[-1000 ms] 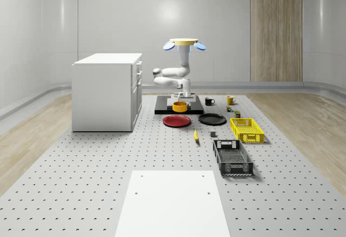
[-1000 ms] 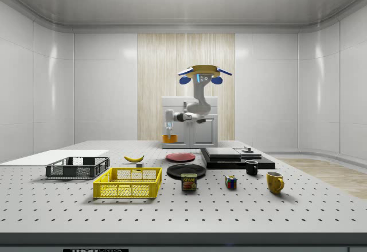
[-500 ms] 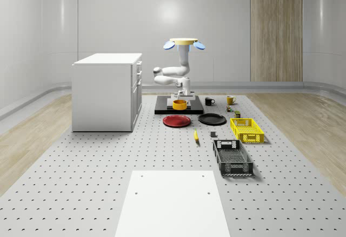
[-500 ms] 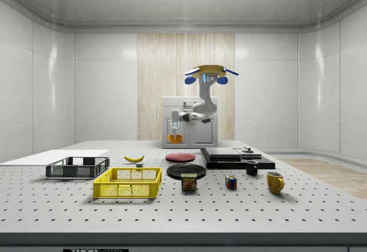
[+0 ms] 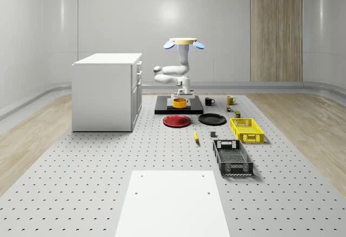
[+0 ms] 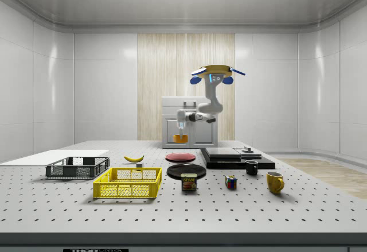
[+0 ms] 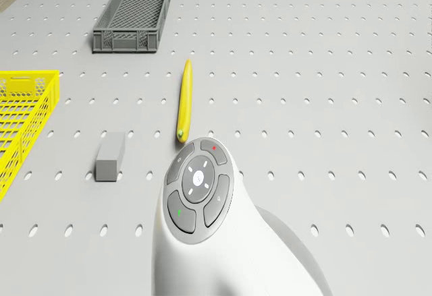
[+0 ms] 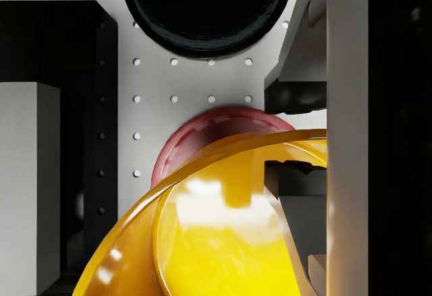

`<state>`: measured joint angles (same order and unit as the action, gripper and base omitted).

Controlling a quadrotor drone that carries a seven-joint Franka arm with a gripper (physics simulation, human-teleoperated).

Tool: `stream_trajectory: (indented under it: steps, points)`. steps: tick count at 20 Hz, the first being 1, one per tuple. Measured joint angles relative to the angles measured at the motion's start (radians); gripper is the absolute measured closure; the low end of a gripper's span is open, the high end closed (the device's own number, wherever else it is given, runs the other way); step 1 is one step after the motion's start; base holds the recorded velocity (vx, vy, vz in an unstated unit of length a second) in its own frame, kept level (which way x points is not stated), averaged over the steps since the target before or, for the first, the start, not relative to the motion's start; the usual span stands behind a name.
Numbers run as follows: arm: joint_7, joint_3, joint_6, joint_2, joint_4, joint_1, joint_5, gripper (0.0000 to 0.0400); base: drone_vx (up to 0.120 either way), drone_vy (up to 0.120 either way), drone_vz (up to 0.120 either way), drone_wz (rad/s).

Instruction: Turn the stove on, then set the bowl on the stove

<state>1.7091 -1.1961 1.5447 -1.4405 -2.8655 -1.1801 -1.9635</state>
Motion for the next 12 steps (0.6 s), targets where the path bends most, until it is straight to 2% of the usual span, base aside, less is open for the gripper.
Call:
stream_trajectory:
  steps: [12]
  points:
    - [0.002, -0.001, 0.005, -0.005, 0.0, -0.002, 0.002, 0.03, -0.12, 0.0, 0.0, 0.0]
